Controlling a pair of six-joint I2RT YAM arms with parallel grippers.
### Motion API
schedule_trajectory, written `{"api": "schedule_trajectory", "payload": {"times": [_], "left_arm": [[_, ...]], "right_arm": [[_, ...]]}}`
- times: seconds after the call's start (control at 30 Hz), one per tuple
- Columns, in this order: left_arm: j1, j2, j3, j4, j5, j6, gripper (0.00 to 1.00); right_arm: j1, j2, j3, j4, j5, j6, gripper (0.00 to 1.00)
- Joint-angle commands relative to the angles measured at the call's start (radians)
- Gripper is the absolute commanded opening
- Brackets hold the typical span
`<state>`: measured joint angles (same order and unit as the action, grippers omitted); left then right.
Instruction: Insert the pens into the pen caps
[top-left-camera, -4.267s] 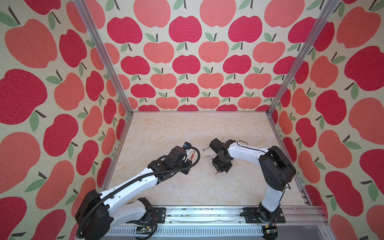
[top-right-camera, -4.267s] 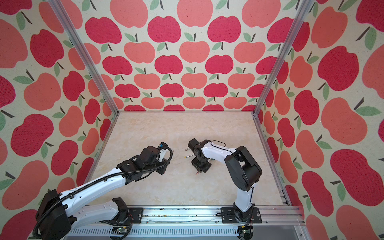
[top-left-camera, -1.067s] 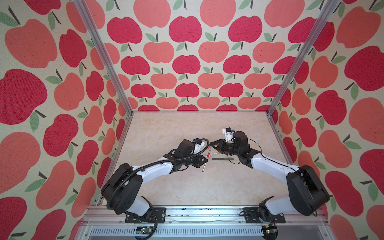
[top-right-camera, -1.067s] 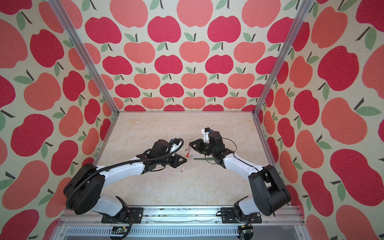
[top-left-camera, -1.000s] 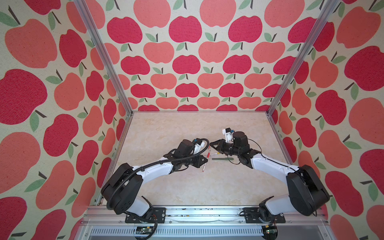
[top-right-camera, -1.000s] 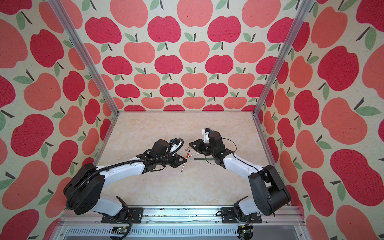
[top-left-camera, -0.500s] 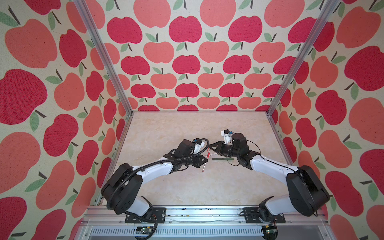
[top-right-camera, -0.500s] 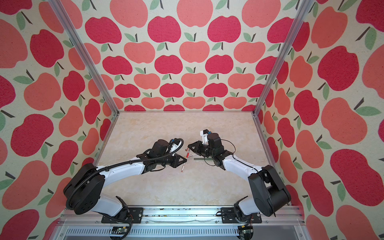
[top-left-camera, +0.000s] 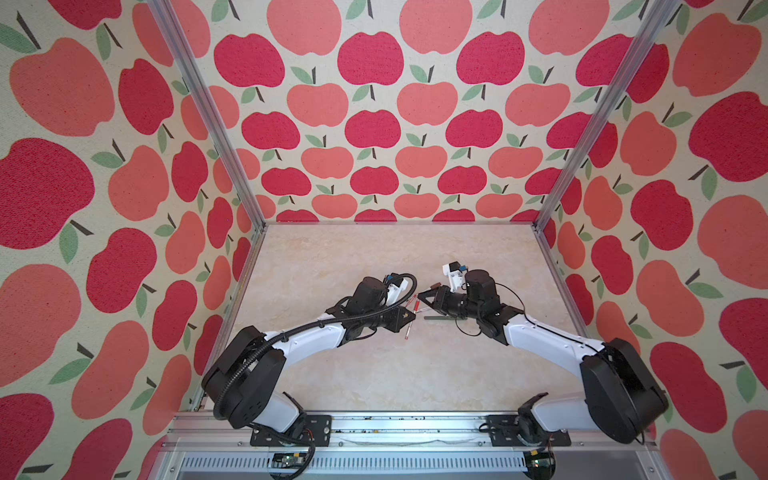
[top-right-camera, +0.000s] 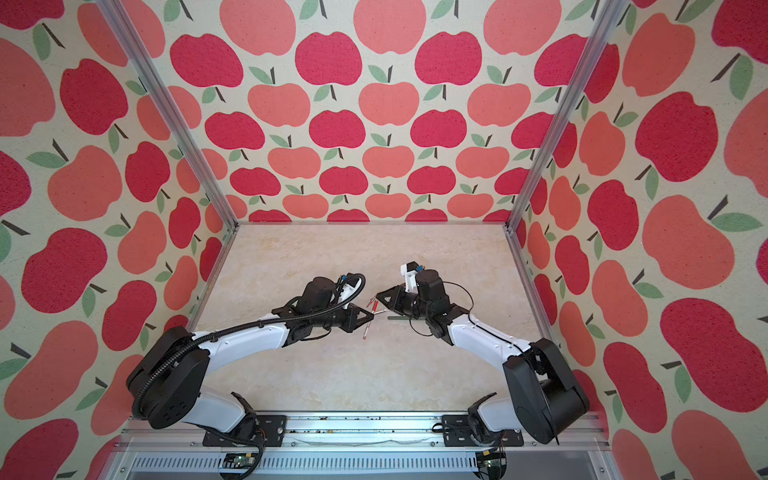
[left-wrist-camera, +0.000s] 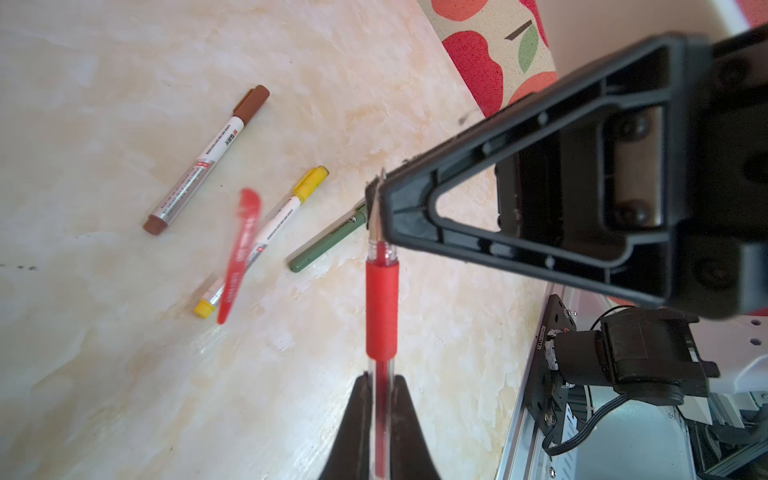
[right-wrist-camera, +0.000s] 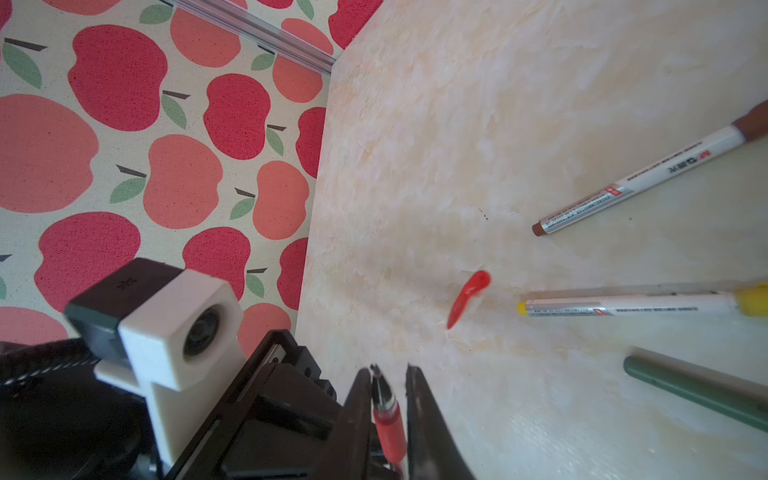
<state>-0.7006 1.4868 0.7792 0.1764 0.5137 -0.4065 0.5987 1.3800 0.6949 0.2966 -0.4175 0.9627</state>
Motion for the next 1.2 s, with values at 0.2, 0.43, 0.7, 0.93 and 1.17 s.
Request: {"api": "schedule_trajectory", "payload": {"times": [0.2,0.43,0.7,0.93,1.17], "left_arm": [[-0.002,-0.002,-0.008,-0.003,0.017,-0.008,0.00],[0.020,-0.093,-0.049,-0.065,-0.025,0.008,0.00],[0.190,-0.362,-0.055,-0.221,-0.168,0.003,0.00],[0.371,-0.510,-0.038,-0.357,-0.184,-0.092,0.00],[0.420,-0.507,-0.104,-0.341,-0.106,-0.191,0.00]], "right_arm": [[-0.054,0.010,0.066,-0.001,-0.013,-0.013,0.18],[-0.088,0.008,0.157,-0.120,0.002,-0.091,0.28],[-0.094,0.148,0.526,-0.518,0.226,-0.359,0.42],[-0.064,0.410,0.866,-0.672,0.244,-0.644,0.45],[-0.068,0.835,1.432,-1.085,0.094,-0.929,0.49]]}}
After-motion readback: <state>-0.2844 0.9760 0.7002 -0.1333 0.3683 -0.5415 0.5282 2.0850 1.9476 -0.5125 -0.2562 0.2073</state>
